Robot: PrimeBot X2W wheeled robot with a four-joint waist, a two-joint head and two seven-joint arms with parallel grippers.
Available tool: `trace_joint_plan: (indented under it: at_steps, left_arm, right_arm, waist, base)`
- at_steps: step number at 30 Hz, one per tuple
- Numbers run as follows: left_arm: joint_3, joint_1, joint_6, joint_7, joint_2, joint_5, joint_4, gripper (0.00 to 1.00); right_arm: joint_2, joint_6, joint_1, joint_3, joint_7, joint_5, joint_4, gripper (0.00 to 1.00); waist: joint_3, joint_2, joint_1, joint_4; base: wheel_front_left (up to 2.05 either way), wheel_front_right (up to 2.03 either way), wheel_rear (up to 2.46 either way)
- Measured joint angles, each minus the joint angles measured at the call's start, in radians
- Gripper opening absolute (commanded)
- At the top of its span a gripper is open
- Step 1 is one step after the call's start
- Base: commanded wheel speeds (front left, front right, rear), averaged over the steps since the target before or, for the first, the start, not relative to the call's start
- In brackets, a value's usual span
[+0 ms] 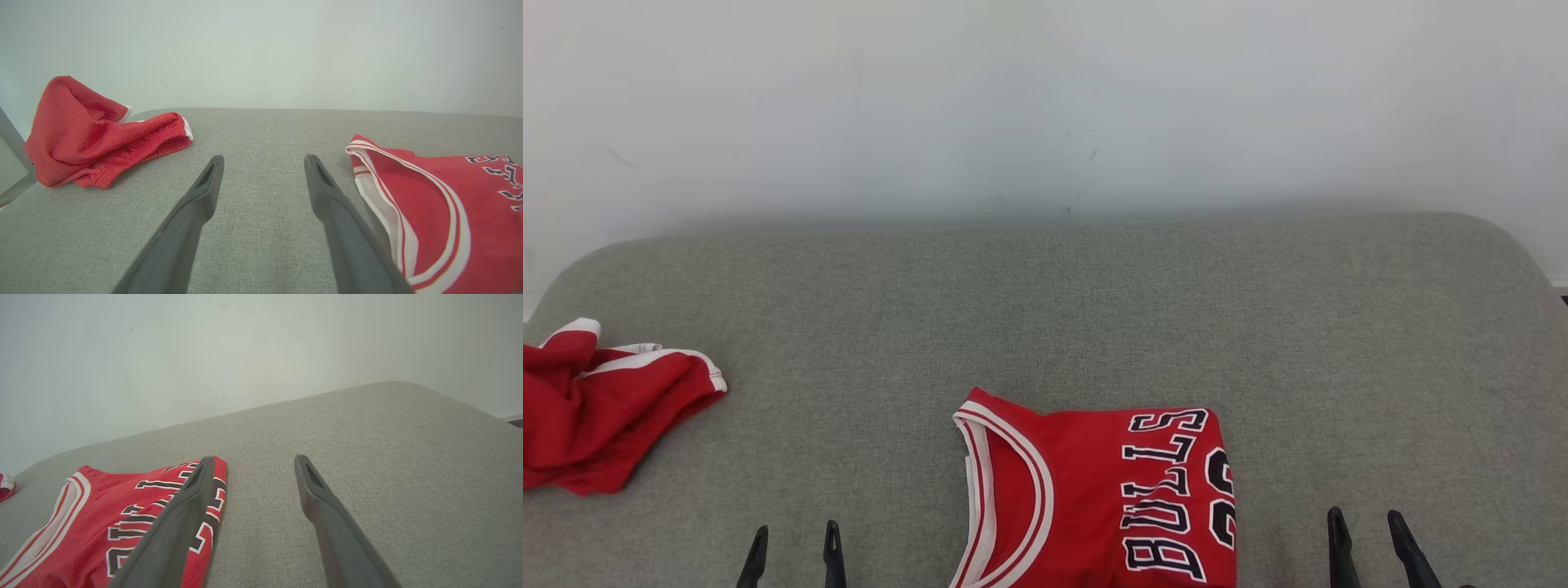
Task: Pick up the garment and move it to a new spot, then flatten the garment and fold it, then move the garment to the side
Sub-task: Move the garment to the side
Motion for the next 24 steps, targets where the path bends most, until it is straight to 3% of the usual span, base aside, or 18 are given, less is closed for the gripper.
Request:
trace_joint_plan:
  at_steps: [18,24]
  left_arm:
    - [0.001,-0.001,0.000,0.000,0.000,0.003,0.003,1.00]
    - [-0.004,-0.007,0.000,0.000,0.000,-0.002,0.004,1.00]
  right_arm:
    - [0.000,0.000,-0.006,0.014,0.000,0.001,0.009,1.00]
    - [0.000,0.000,-0.115,0.057,0.000,0.007,0.108,1.00]
  waist:
    - [0.008,0.0000,0.0000,0.002]
    - [0.018,0.0001,0.0000,0.007]
  base:
    - [0.00,0.00,0.00]
    - [0.00,0.00,0.00]
